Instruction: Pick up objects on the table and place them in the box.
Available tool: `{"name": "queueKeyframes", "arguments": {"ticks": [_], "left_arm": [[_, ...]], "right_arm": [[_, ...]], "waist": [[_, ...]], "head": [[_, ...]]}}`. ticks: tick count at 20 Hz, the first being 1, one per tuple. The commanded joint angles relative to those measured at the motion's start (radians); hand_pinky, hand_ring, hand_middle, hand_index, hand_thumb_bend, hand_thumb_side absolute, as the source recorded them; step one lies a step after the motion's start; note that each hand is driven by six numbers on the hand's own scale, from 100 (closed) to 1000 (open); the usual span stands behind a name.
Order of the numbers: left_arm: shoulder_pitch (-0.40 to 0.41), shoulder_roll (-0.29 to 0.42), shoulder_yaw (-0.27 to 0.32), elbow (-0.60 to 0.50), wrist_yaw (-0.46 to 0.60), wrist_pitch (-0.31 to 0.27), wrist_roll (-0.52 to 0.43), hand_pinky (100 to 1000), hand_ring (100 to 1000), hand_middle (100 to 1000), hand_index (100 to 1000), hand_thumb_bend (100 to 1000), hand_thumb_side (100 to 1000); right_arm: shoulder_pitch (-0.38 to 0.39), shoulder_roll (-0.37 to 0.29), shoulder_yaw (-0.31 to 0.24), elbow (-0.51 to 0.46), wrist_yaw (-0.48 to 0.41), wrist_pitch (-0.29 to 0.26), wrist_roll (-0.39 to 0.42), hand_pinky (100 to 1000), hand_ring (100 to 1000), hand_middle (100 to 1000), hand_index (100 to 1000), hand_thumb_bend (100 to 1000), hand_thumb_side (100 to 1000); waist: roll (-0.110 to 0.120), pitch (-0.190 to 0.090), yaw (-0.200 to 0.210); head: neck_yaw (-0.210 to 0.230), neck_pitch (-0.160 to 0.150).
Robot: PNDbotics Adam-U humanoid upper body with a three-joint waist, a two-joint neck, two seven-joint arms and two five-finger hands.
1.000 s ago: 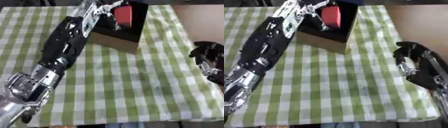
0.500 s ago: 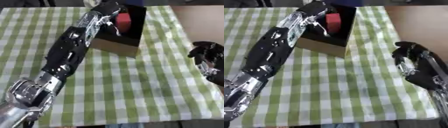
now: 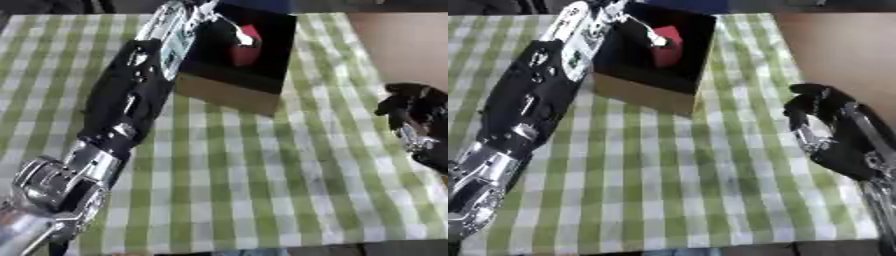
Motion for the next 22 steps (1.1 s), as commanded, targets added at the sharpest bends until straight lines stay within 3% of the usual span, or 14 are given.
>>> {"name": "queueKeyframes", "arguments": {"ticks": [1,6,12,22], "left_arm": [[0.008,0.004,0.041,-0.105,0.057,-0.015,0.058,729,696,702,820,763,391],[0.113,-0.023,0.042,-0.243,0.141,-0.043,0.142,705,674,675,801,731,408],[0.269,-0.031,-0.018,-0.405,0.241,-0.056,0.196,688,651,648,787,708,414],[0.481,0.012,-0.038,-0.639,0.400,0.081,0.069,669,627,629,777,683,428]], "right_arm": [[-0.009,-0.009,-0.014,-0.012,-0.001,-0.001,-0.006,795,672,621,829,100,380],[-0.009,-0.008,-0.021,-0.013,0.000,-0.001,-0.013,795,672,621,829,100,379],[-0.011,-0.005,-0.027,-0.015,0.001,0.000,-0.019,795,672,621,829,100,381],[-0.007,-0.004,-0.034,-0.014,0.003,0.002,-0.026,795,672,620,829,100,387]], "waist": [[-0.005,-0.016,0.007],[-0.008,-0.012,0.024],[-0.010,-0.007,0.039],[-0.008,-0.004,0.061]], "head": [[-0.012,-0.012],[-0.026,-0.018],[-0.038,-0.024],[-0.051,-0.026]]}}
